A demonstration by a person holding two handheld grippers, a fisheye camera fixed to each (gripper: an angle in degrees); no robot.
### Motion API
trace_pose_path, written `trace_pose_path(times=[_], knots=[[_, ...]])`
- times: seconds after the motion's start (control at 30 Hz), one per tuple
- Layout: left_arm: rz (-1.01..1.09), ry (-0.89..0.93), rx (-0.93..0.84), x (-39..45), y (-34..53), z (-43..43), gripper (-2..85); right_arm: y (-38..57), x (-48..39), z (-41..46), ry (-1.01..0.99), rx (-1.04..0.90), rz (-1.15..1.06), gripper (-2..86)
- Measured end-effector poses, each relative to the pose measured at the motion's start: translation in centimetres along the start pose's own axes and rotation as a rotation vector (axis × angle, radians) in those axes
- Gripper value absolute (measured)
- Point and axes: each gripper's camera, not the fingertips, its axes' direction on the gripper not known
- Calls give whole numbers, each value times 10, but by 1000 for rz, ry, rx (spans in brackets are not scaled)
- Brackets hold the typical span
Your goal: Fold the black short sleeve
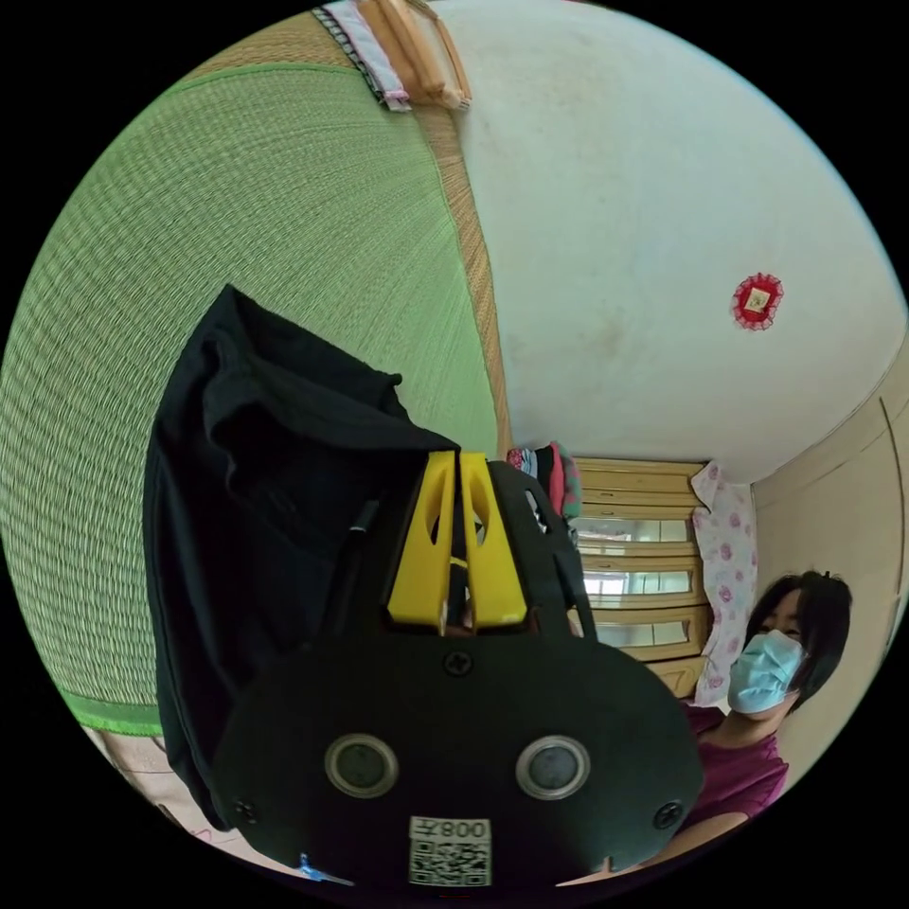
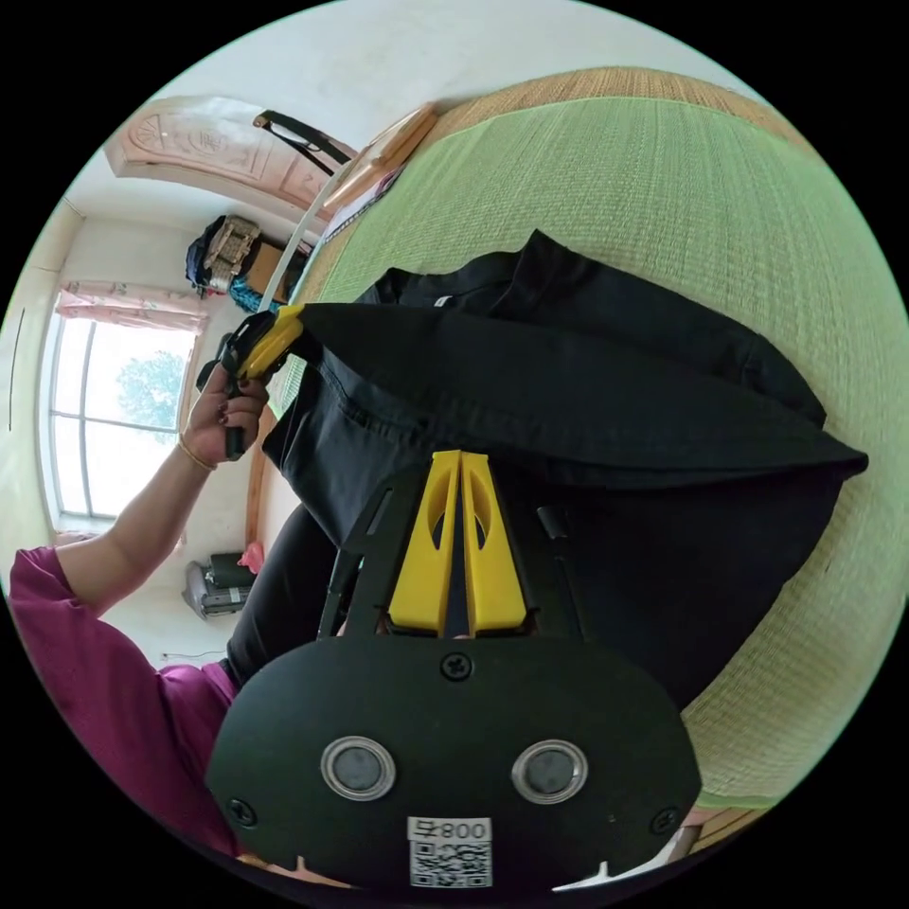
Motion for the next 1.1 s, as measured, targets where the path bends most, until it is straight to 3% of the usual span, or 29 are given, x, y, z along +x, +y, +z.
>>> trace_pose_path(times=[0.43,0.67,0.8,1.1], knots=[[-29,-3,18,-8,-28,13,8,-42,-22,-40,165,135,28,0],[-28,-19,6,-8,-47,26,11,-51,-65,-35,108,94,-106,0],[-47,-13,12,-13,-46,26,11,-39,-93,6,292,-2,-161,0],[-42,-15,13,-12,-49,30,13,-47,-103,-12,477,96,-171,-1]])
